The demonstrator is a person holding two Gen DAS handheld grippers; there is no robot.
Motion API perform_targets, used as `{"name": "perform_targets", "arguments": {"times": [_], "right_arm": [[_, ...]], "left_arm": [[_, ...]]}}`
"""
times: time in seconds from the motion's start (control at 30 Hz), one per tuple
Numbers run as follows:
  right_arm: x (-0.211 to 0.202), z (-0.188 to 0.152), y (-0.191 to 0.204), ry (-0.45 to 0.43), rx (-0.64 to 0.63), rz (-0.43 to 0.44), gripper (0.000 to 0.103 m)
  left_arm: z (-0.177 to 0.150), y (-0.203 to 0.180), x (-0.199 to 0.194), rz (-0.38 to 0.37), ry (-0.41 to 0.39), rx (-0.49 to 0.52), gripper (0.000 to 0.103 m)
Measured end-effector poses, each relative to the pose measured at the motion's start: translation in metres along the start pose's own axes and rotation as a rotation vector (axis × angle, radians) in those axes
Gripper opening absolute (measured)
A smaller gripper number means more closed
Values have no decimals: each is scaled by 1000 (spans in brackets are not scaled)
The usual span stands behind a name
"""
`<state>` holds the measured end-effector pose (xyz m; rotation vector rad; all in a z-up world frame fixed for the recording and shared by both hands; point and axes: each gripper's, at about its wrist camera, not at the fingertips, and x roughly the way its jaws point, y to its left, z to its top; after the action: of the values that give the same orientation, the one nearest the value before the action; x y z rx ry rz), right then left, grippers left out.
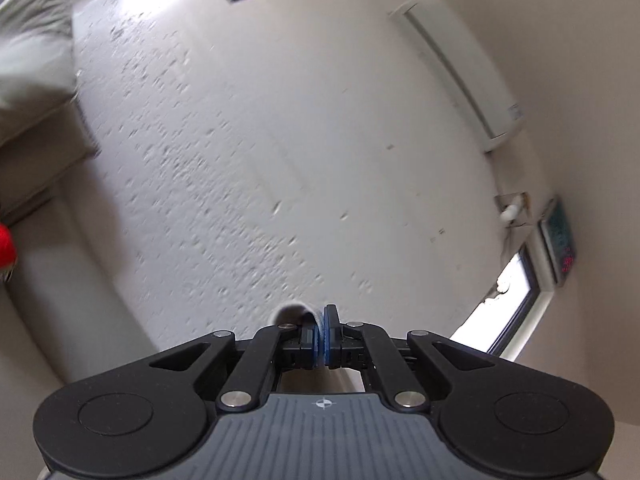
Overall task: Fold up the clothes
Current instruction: 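Lift the t-shirt with both grippers and shake it out in the air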
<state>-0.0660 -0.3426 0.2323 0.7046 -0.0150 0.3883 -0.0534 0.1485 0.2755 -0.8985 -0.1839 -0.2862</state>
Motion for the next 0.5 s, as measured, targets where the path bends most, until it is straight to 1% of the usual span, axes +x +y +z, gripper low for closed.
{"name": "perform_targets", "arguments": {"times": [0.03, 0.1, 0.17, 0.23, 0.33, 0.43, 0.5], "right_arm": [[-6, 4, 2, -1, 12, 21, 1], [-32, 12, 9, -57, 18, 78, 1], [-57, 17, 14, -98, 7, 113, 1], [-76, 17, 24, -111, -14, 117, 1], [-103, 13, 42, -141, -117, 93, 1], [-106, 14, 50, -127, -138, 104, 1], [-95, 13, 48, -115, -115, 112, 1]], "left_arm": [[1, -8, -2, 15, -1, 20, 0], [6, -9, -3, -2, 21, -15, 0], [10, -9, -9, -33, 19, -49, 0], [13, -16, -25, -70, 4, -54, 0], [13, -31, -46, -124, 0, -13, 0], [14, -45, -60, -151, -6, 56, 0], [16, -48, -61, -141, -2, 83, 0]]}}
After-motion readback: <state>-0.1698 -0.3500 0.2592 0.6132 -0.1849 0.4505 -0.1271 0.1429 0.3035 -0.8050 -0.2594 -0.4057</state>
